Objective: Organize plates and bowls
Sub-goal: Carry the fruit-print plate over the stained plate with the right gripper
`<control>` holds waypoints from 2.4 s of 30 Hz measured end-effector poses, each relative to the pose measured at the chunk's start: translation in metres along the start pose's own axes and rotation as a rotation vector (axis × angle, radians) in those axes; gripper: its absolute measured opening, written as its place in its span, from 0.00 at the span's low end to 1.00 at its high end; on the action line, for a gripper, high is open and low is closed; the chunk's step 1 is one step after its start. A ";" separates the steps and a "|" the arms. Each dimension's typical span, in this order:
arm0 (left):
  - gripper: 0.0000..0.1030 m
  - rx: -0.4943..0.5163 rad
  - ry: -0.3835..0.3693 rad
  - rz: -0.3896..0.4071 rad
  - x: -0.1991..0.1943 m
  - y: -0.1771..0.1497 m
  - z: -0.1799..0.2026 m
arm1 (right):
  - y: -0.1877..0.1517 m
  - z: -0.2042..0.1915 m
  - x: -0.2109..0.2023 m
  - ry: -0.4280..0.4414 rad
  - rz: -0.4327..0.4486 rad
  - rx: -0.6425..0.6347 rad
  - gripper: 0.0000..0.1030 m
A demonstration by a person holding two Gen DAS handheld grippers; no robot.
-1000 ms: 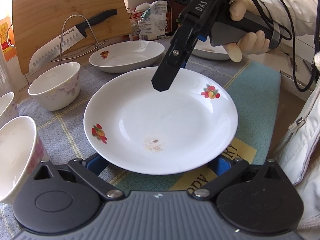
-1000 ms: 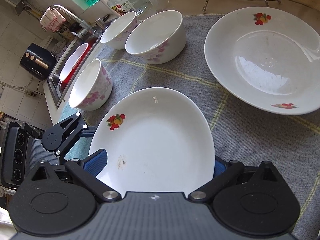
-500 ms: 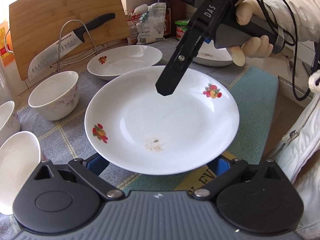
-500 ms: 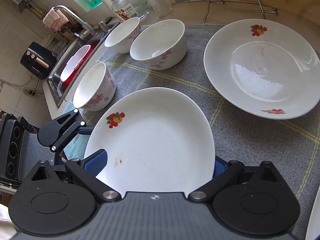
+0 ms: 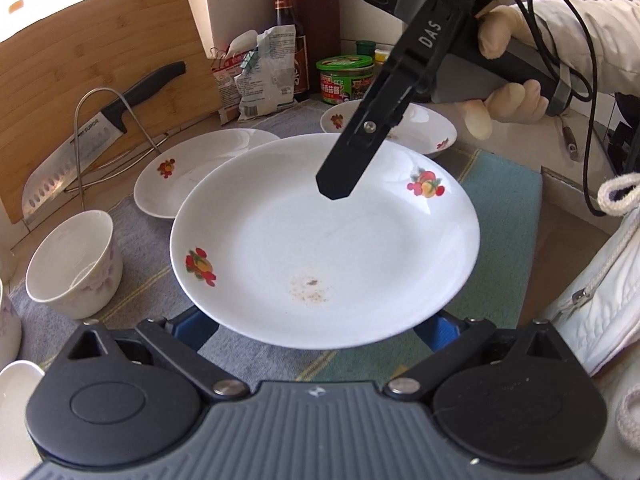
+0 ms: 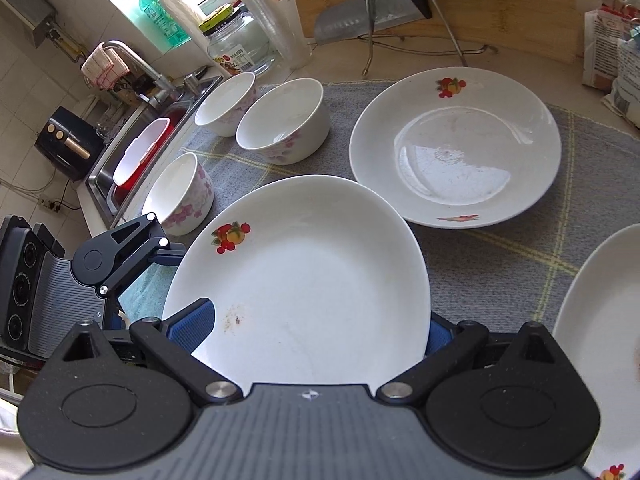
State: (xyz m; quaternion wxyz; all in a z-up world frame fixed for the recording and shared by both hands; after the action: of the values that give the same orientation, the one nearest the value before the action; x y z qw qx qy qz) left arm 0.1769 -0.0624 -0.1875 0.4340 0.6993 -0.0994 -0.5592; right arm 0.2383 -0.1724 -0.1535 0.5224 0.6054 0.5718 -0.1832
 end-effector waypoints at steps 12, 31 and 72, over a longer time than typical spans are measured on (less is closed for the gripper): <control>0.99 0.073 -0.040 0.011 0.040 0.049 0.023 | -0.013 0.056 -0.047 -0.056 0.064 0.047 1.00; 0.99 0.133 -0.087 0.000 0.110 0.099 0.051 | -0.032 0.143 -0.087 -0.128 0.103 0.106 1.00; 0.98 0.111 -0.129 -0.071 0.157 0.114 0.043 | -0.042 0.196 -0.082 -0.153 0.089 0.195 1.00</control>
State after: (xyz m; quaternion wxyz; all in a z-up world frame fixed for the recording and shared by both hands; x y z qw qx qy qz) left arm 0.2343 -0.2508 -0.2146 0.3670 0.6879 -0.1332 -0.6119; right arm 0.2519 -0.3874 -0.1800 0.5107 0.6623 0.4826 -0.2601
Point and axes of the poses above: each gripper's, at about its wrist camera, not at the fingertips, and x roughly the way its jaws point, z to its right, y to its top, the point moved 10 cm from there along x, roughly the way its jaws point, and after that the axes turned 6 degrees about -y, right-handed, at the moved point
